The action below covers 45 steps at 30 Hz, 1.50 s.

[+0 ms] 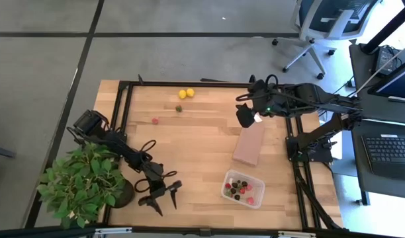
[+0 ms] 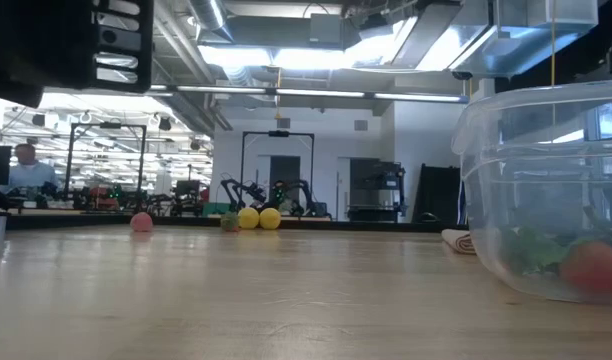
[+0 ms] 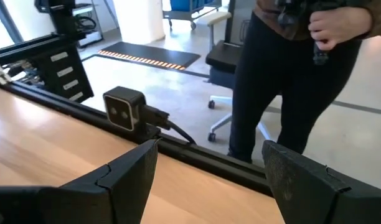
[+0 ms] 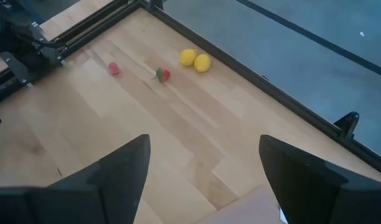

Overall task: Pick and placing Produce into tupperware
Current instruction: Put the blueberry into the transparent container

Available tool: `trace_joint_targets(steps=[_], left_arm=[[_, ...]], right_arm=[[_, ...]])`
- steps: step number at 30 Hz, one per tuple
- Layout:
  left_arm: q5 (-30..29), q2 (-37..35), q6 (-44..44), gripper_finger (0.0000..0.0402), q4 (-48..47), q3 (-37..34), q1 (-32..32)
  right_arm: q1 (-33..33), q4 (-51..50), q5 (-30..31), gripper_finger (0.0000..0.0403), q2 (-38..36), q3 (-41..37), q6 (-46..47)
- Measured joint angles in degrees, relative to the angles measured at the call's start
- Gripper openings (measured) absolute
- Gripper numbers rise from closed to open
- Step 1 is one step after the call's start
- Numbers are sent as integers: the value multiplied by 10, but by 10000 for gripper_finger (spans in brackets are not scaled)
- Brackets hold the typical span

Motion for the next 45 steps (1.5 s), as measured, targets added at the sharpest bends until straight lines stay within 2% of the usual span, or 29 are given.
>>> trace_joint_targets(steps=[4, 13, 21, 31, 45], left_arm=[[-1, 1, 16, 282, 4, -2, -12], [-13, 1, 27, 282, 110, -73, -39], [-1, 4, 20, 282, 115, -80, -39], [58, 76, -2, 282, 194, -80, -19], [73, 159, 21, 282, 206, -78, -29]], right_arm=[[0, 0, 0, 301, 8, 0, 12], [0, -1, 0, 301, 47, 0, -10], [-2, -1, 0, 301, 62, 0, -19], [-2, 0, 1, 301, 58, 0, -20], [-2, -1, 0, 301, 58, 0, -20]])
